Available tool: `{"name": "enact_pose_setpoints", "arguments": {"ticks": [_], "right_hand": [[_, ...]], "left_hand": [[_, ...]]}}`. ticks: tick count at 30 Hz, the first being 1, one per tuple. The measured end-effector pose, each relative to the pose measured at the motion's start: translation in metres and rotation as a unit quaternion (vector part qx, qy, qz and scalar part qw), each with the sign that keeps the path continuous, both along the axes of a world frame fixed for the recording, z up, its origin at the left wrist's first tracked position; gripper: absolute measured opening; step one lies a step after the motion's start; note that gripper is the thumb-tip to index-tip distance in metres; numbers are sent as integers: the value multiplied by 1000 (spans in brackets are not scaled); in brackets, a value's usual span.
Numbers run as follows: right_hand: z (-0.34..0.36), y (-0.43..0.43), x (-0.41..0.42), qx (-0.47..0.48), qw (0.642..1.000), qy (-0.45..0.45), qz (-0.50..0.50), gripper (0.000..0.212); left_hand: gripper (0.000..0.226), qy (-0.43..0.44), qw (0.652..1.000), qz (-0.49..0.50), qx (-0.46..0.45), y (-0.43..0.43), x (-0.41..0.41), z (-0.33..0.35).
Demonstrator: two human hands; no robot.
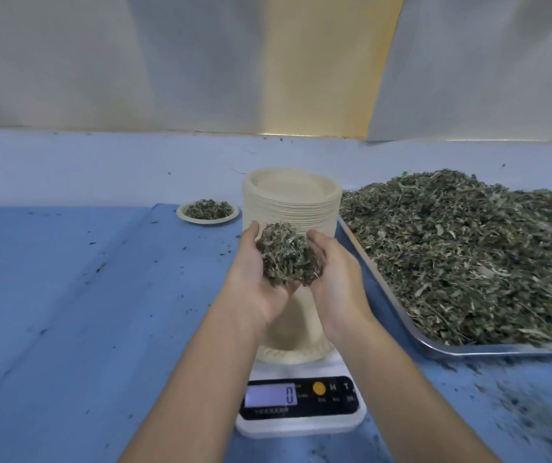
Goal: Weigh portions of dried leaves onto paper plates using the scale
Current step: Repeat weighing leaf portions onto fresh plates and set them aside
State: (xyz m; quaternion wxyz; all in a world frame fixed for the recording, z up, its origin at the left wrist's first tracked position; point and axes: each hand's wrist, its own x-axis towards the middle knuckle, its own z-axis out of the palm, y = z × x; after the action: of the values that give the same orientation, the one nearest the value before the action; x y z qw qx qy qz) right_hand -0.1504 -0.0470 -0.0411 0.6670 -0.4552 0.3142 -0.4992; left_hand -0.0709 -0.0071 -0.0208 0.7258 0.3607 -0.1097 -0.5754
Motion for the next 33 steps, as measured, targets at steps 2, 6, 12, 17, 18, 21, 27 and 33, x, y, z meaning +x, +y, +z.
{"name": "enact_pose_setpoints", "arguments": {"ticks": [2, 6, 12, 17, 18, 21, 27, 33], "right_hand": [[-3, 0, 1, -13, 999, 26, 17, 18], [-3, 0, -1, -19, 998, 37, 41, 31], [-2, 4, -4, -116, 983, 129, 61, 34], [-3, 2, -10, -164, 971, 164, 58, 23], [-3, 0, -12, -168, 969, 174, 59, 22], [-2, -4, -15, -171, 964, 193, 58, 20], [-6, -10, -19, -209, 926, 314, 27, 8], [-7, -13, -19, -219, 900, 374, 43, 10]], "left_hand": [[53, -2, 1000, 2, 1, 3, 3, -2], [30, -32, 999, 6, 0, 6, 6, -10], [20, -93, 995, 16, 31, 5, 4, -16], [26, -128, 990, -17, 55, 10, 4, -15], [27, -139, 988, -25, 62, 11, 5, -14], [23, -169, 983, -28, 72, 12, 5, -12], [20, -250, 962, -19, 106, 14, 5, -10], [16, -336, 934, 21, 122, 13, 13, -9]]}}
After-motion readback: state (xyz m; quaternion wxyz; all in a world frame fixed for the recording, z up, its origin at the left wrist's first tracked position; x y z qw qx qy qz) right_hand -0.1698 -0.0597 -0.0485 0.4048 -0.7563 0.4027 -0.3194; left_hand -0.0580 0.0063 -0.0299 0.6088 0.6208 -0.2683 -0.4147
